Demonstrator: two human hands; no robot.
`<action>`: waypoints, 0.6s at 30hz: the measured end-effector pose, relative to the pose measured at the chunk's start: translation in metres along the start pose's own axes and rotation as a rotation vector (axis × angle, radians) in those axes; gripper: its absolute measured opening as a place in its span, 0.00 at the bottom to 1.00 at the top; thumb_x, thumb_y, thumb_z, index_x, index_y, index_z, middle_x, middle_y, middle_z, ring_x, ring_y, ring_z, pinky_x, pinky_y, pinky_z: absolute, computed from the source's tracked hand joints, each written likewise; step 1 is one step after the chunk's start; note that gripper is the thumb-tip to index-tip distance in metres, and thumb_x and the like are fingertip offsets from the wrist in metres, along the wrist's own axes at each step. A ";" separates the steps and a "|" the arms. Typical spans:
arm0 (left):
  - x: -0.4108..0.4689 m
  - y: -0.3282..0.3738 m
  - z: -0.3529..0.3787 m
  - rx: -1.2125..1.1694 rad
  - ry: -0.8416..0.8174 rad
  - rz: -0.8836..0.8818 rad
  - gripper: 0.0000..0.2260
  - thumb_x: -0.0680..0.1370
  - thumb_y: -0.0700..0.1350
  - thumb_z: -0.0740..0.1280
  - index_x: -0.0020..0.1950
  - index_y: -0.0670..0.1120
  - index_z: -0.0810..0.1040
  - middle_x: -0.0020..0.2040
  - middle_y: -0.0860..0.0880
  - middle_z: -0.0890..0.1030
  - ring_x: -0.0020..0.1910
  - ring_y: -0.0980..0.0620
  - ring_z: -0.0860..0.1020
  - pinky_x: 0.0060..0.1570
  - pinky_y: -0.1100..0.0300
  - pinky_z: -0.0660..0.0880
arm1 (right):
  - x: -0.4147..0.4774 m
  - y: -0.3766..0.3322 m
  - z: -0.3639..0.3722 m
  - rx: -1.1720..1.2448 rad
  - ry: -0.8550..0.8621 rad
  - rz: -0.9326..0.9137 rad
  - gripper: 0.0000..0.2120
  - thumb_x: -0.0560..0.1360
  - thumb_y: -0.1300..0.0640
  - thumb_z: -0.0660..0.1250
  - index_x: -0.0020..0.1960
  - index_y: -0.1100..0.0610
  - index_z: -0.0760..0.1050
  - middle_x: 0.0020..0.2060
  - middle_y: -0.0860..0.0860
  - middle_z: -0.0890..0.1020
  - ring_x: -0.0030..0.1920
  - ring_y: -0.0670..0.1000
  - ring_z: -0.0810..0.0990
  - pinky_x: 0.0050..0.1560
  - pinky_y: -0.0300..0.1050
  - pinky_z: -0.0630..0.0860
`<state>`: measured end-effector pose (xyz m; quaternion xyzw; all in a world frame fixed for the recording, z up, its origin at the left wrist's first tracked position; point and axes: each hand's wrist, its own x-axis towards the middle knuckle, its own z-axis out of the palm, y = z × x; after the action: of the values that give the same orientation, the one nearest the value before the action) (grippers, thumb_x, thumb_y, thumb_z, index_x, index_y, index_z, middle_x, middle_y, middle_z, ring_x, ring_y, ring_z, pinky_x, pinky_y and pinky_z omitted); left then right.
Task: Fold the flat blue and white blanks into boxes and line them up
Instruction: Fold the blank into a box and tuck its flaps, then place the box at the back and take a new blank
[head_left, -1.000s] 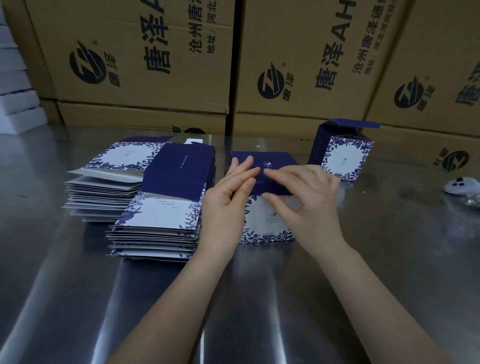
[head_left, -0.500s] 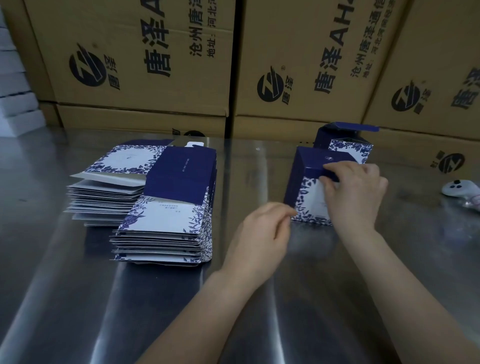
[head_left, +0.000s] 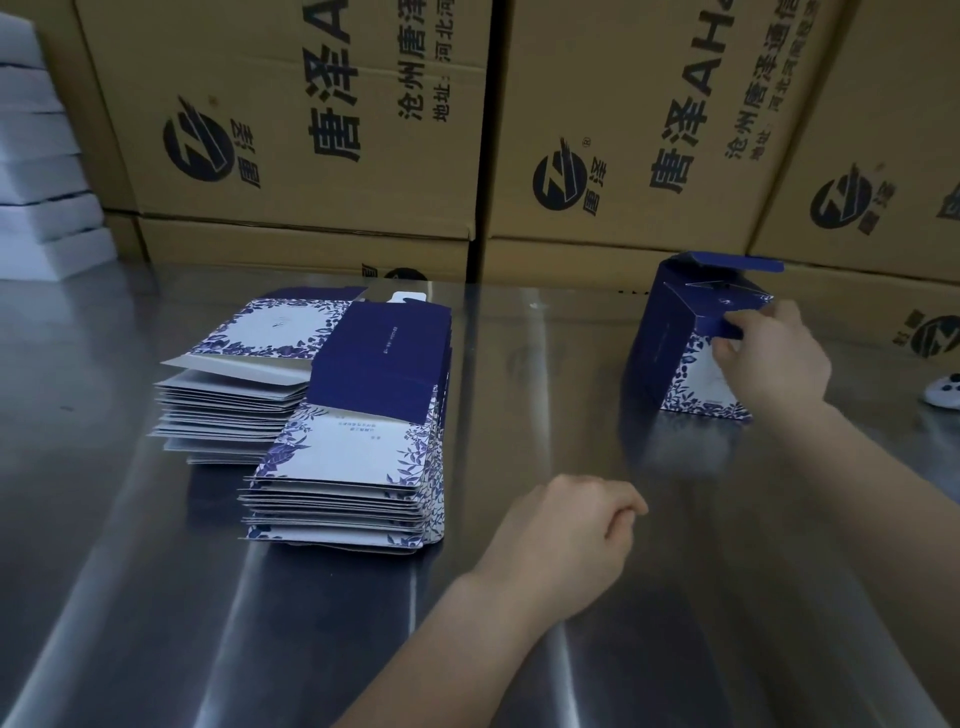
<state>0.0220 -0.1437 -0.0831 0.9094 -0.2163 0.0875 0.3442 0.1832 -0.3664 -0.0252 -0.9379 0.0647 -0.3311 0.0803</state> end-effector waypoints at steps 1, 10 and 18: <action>0.000 0.001 0.000 0.006 -0.005 0.000 0.12 0.81 0.46 0.60 0.60 0.53 0.80 0.59 0.52 0.82 0.59 0.47 0.78 0.56 0.52 0.75 | 0.005 0.000 0.001 -0.005 -0.042 0.008 0.14 0.77 0.56 0.64 0.61 0.58 0.77 0.58 0.62 0.72 0.52 0.66 0.75 0.48 0.56 0.73; -0.002 0.005 -0.002 0.081 0.052 0.030 0.12 0.82 0.47 0.59 0.62 0.54 0.79 0.59 0.52 0.81 0.59 0.47 0.77 0.55 0.50 0.75 | 0.041 0.005 0.019 -0.151 -0.353 -0.022 0.29 0.78 0.44 0.59 0.76 0.52 0.59 0.70 0.59 0.65 0.67 0.61 0.68 0.70 0.62 0.55; 0.001 0.007 -0.028 0.189 0.516 0.075 0.13 0.74 0.41 0.63 0.54 0.46 0.84 0.47 0.48 0.85 0.47 0.42 0.81 0.48 0.50 0.77 | 0.044 0.008 0.028 -0.057 -0.560 0.072 0.39 0.77 0.41 0.63 0.78 0.44 0.44 0.78 0.49 0.41 0.77 0.60 0.53 0.69 0.71 0.50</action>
<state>0.0190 -0.1305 -0.0578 0.8767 -0.1457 0.3485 0.2979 0.2340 -0.3793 -0.0215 -0.9919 0.0827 -0.0539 0.0802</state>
